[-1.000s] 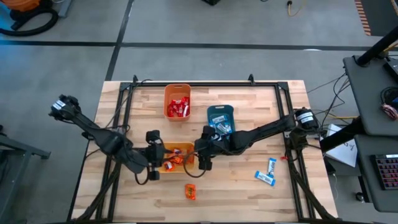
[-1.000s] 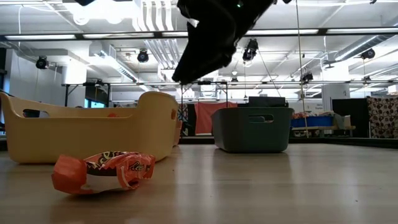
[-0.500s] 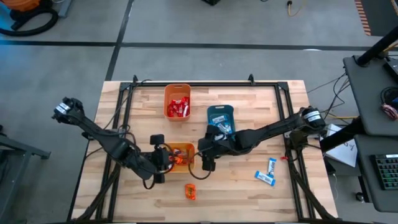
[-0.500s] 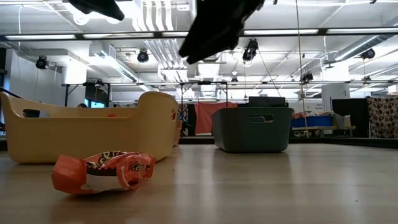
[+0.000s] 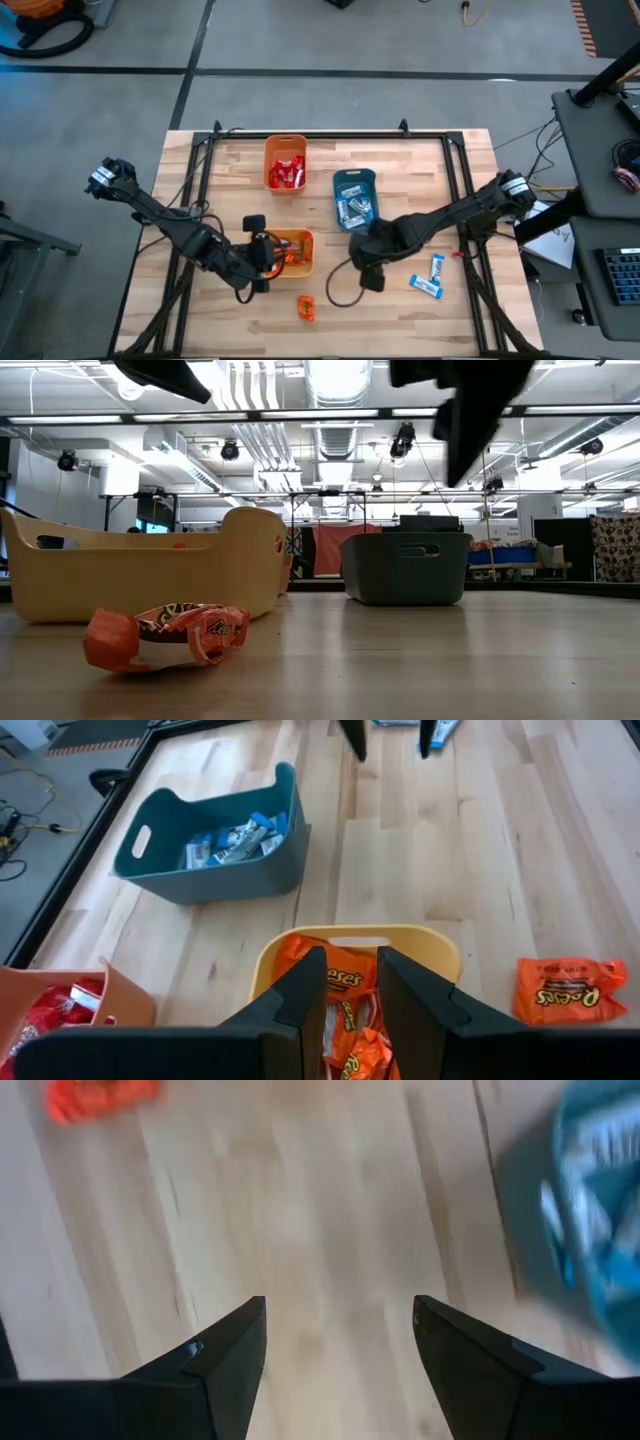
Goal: Organize candy in baskets
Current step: Put the white chocolate into the blue bin
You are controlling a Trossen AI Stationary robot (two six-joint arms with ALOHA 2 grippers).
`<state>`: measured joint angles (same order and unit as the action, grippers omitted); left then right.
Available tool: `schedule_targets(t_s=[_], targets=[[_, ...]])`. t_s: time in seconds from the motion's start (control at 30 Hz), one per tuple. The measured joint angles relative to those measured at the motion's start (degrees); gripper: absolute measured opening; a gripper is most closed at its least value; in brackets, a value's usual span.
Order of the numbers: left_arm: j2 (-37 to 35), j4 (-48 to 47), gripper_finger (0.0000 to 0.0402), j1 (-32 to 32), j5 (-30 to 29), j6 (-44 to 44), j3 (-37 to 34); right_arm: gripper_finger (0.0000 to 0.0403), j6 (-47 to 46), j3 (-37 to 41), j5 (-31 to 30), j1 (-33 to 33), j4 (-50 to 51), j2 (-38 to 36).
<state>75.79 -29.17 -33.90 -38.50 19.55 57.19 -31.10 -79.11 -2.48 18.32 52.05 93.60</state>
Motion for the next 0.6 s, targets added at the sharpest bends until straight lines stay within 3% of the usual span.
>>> schedule_targets(t_s=[0.27,0.43,0.6], targets=[[0.0,0.0,0.0076,0.1,0.0,-0.6,0.0,0.0246,-8.8,0.9,0.9,4.7,13.7,-0.3],[0.0,0.0,0.0076,0.1,0.0,-1.5,0.0,0.0244,-8.8,5.3,1.5,9.0,15.8,-1.8],[0.0,0.0,0.0076,0.1,-0.1,-2.3,0.0,0.0237,-17.6,11.8,3.1,10.6,15.9,-5.3]])
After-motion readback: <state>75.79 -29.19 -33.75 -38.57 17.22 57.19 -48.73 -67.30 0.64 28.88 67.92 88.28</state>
